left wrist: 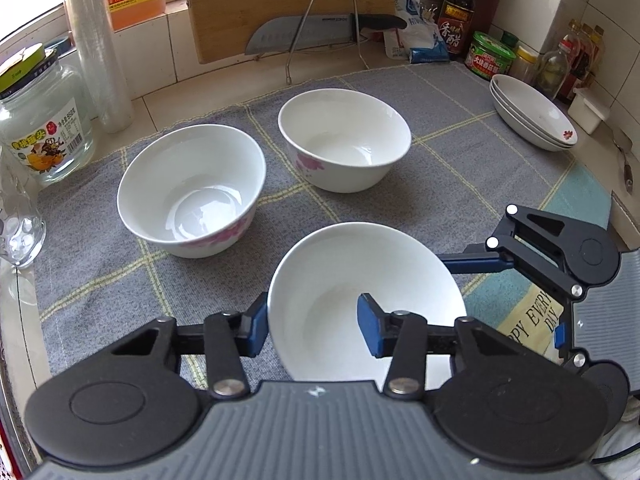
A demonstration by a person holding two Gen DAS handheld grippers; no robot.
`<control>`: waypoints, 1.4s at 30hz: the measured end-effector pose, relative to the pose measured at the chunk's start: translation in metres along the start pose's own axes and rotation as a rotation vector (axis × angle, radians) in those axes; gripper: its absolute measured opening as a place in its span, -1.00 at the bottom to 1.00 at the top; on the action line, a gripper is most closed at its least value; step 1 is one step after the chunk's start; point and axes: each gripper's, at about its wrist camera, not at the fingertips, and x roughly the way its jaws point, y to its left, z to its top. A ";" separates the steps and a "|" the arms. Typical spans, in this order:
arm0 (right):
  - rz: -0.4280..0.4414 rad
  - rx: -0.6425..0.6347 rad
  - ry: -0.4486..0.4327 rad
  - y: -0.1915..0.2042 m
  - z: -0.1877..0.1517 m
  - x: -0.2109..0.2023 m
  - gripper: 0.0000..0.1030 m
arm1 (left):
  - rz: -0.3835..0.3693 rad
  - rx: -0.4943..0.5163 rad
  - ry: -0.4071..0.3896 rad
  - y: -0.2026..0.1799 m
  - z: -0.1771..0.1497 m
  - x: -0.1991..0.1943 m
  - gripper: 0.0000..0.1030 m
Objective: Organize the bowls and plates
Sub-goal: 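Close the left tool on the white bowl's rim, then lift and carry the white bowl with the left tool toward another bowl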
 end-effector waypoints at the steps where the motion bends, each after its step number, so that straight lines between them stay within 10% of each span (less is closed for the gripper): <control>1: 0.000 0.000 -0.001 0.000 0.000 0.000 0.68 | -0.004 0.002 0.008 0.001 0.000 0.001 -0.12; 42: -0.268 0.139 0.054 -0.063 -0.043 -0.088 0.68 | -0.179 0.284 0.011 -0.119 0.069 0.050 -0.12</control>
